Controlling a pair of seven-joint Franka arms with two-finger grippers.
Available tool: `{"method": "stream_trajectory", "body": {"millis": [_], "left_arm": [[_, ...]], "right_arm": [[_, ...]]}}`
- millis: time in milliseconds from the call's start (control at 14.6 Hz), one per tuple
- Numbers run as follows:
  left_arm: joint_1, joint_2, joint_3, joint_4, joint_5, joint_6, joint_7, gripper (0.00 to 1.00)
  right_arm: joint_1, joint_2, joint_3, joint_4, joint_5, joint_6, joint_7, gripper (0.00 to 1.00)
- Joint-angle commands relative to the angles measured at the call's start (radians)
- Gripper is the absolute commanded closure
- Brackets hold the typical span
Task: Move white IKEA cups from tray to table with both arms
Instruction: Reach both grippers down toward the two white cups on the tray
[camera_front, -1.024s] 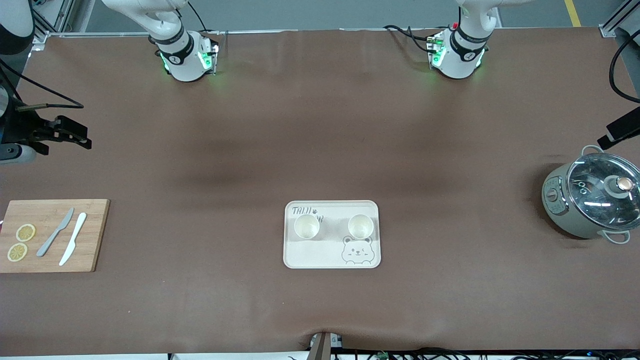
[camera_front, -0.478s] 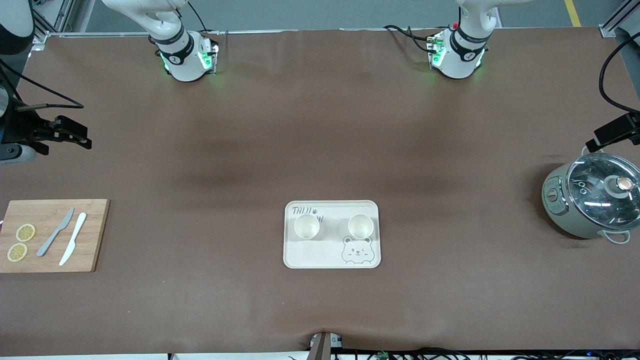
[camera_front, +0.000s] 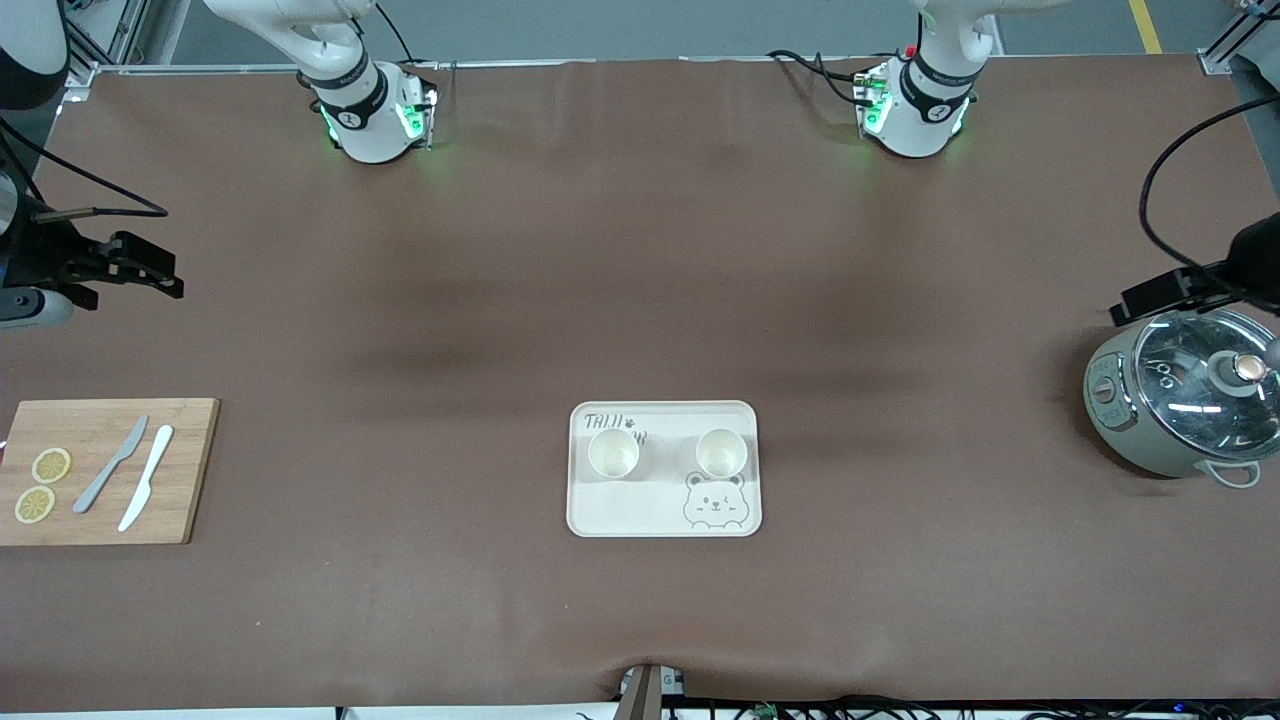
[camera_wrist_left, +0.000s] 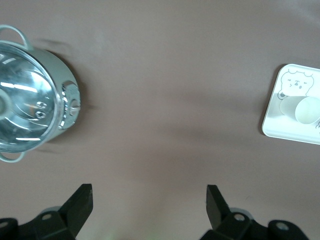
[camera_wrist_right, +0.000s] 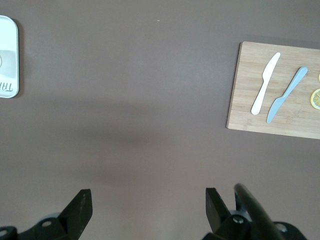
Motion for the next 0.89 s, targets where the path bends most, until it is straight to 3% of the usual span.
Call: {"method": "stream_trajectory", "body": {"millis": [0, 341, 820], "left_arm": [[-0.054, 0.042, -0.004, 0.007, -0.022, 0.021, -0.06, 0.0], [-0.112, 0.111, -0.013, 0.009, -0.062, 0.109, -0.196, 0.0], [-0.192, 0.188, -0.015, 0.015, -0.086, 0.195, -0.369, 0.0]], "right_arm": [[0.016, -0.019, 0.003, -0.016, -0.01, 0.013, 0.007, 0.0], [0.06, -0.01, 0.003, 0.013, 0.002, 0.016, 0.097, 0.0], [0.241, 0.039, 0.005, 0.017, 0.007, 0.093, 0.401, 0.0]]}}
